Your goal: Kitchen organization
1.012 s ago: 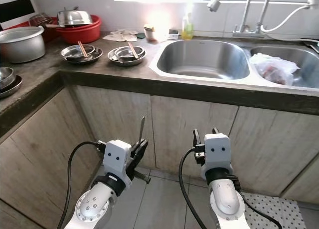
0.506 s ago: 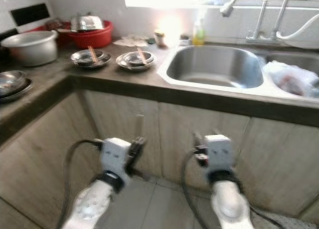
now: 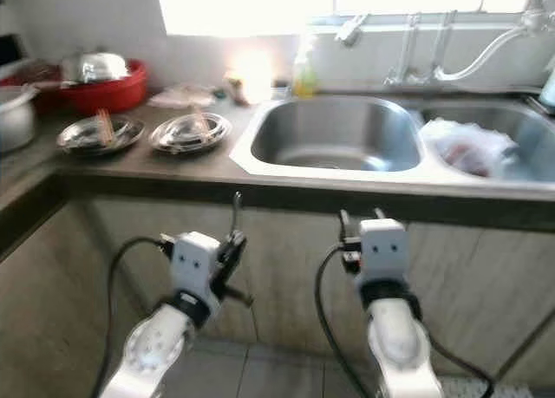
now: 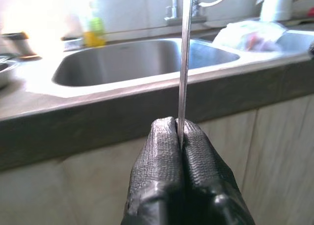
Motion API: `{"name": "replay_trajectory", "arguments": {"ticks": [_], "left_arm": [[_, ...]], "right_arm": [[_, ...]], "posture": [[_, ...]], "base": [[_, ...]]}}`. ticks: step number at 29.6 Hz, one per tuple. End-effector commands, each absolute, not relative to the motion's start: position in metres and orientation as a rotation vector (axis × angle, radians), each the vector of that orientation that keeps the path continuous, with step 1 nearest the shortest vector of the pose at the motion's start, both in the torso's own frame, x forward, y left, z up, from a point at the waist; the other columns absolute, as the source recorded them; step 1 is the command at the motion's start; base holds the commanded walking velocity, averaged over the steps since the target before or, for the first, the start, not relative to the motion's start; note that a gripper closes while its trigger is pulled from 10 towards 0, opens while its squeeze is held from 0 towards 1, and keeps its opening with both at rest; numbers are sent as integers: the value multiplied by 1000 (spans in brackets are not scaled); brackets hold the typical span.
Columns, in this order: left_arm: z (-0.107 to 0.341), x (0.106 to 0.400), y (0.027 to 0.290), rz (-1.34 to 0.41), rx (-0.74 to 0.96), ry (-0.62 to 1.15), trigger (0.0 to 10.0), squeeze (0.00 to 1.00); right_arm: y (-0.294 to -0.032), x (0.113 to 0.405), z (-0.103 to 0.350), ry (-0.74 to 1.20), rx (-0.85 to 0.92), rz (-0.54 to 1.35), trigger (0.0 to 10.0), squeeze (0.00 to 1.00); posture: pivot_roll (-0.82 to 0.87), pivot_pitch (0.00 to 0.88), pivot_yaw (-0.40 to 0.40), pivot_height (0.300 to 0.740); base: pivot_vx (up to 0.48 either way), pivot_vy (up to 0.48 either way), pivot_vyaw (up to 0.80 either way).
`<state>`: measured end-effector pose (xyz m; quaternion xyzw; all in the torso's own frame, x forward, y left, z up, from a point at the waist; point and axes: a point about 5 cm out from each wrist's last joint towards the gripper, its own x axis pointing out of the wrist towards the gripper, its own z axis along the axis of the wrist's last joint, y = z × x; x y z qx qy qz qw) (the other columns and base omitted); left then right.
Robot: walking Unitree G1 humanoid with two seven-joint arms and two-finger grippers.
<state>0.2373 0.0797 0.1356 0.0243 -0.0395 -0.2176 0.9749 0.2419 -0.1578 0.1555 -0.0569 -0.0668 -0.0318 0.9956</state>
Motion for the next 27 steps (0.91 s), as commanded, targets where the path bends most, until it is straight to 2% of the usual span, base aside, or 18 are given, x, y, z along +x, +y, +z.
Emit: {"name": "replay_trajectory", "arguments": {"ticks": [1, 8, 19, 23, 27], "left_arm": [[138, 242, 89, -409, 70, -91, 10000, 0], [143, 248, 92, -394, 75, -112, 10000, 0], [185, 270, 93, -370, 67, -264, 10000, 0], [191, 275, 89, -405, 46, -259, 10000, 0], [204, 293, 83, -469, 90, -265, 10000, 0]], "right_arm": [[-150, 247, 172, -200, -110, -43, 10000, 0], [-152, 254, 191, -255, -132, -53, 10000, 0], [-153, 259, 221, -358, -142, -38, 10000, 0], [-152, 260, 224, -367, -144, -38, 10000, 0], [-150, 260, 227, -370, -141, -32, 10000, 0]], "posture": [[21, 8, -2, 740], [18, 8, -2, 740], [11, 1, -9, 740], [12, 0, -13, 740], [11, 0, -15, 740]], "base": [[480, 0, 0], [480, 0, 0], [459, 0, 0], [78, 0, 0], [0, 0, 0]]}}
